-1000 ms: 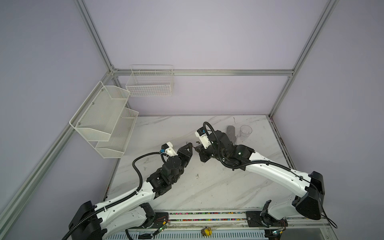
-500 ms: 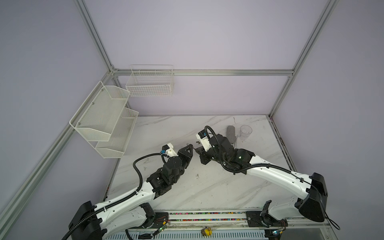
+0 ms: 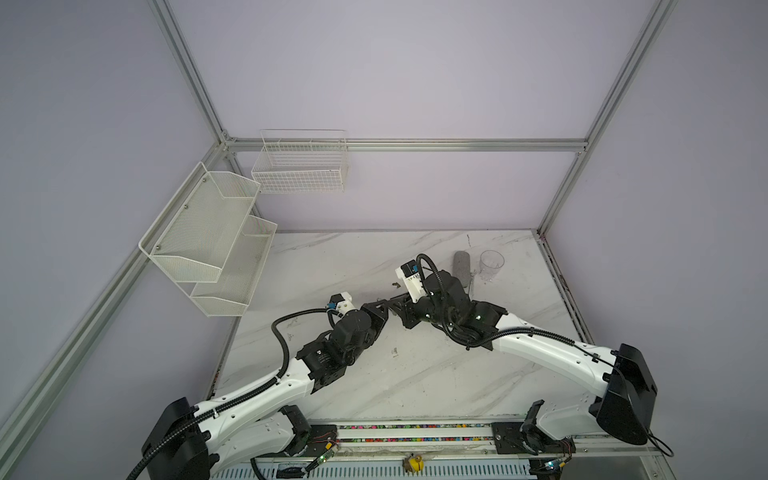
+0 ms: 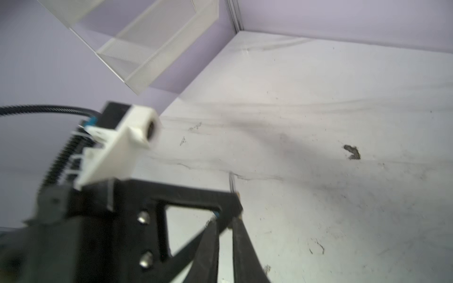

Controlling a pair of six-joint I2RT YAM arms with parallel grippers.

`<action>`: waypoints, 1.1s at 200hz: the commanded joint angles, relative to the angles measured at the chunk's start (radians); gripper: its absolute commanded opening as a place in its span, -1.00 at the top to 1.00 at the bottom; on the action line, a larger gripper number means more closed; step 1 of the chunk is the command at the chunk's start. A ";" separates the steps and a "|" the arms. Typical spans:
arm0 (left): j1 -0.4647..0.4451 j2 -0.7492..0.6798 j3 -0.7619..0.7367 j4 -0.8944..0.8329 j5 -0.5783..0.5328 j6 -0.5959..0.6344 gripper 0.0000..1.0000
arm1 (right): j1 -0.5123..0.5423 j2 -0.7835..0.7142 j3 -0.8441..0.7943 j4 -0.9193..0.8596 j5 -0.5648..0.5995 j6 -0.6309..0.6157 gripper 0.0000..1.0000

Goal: Unlock with the key

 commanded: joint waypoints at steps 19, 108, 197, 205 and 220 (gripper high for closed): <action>0.017 0.017 0.080 -0.092 0.034 -0.029 1.00 | -0.037 -0.072 -0.016 0.120 -0.062 0.081 0.43; 0.031 0.048 0.071 -0.064 0.026 -0.169 1.00 | -0.103 -0.168 -0.338 0.271 -0.110 0.350 0.34; 0.029 0.063 0.094 -0.045 0.021 -0.194 1.00 | 0.055 -0.143 -0.473 0.546 0.027 0.272 0.29; 0.029 0.063 0.091 -0.038 0.024 -0.196 1.00 | 0.068 -0.131 -0.469 0.538 0.055 0.262 0.29; 0.029 0.060 0.091 -0.035 0.023 -0.198 1.00 | 0.070 -0.110 -0.466 0.508 0.106 0.261 0.30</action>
